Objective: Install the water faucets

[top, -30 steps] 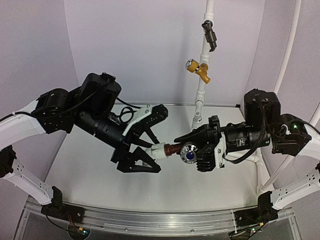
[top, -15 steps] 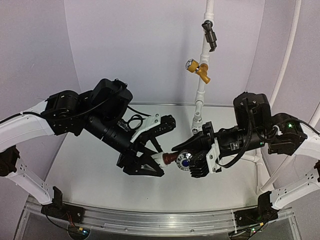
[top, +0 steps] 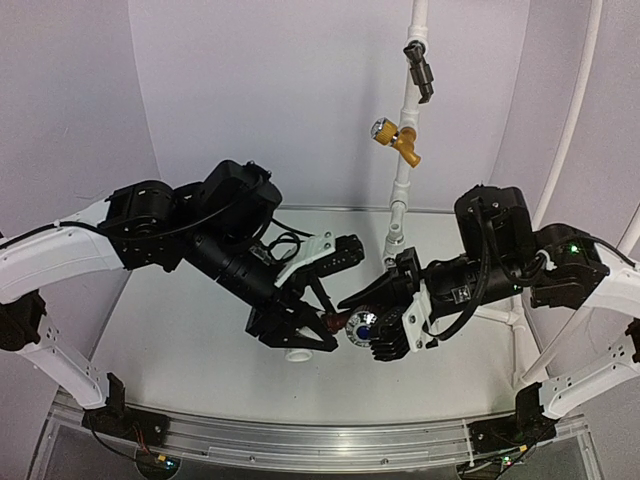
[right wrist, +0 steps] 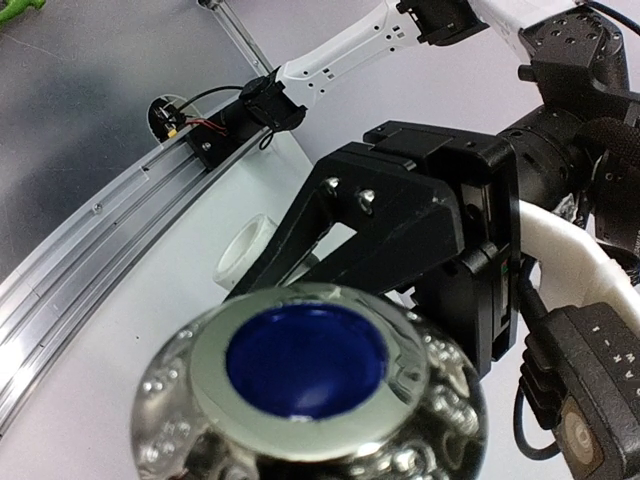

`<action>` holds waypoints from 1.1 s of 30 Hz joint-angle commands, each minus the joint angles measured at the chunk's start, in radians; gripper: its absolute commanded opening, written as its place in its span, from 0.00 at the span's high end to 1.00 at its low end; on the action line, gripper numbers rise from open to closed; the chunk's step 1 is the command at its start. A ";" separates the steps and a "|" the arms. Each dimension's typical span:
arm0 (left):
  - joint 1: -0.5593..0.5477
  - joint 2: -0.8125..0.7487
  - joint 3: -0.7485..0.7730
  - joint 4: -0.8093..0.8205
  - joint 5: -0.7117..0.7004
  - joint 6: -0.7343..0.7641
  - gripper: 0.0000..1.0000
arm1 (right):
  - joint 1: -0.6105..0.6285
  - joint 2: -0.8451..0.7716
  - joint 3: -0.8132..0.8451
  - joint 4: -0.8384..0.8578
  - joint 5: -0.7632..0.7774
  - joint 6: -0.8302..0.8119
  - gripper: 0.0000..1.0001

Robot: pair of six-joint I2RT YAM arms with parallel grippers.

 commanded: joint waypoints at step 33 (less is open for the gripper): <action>0.663 -0.144 -0.329 0.279 -0.207 -0.488 1.00 | -0.195 -0.297 -0.188 0.245 0.151 0.366 0.02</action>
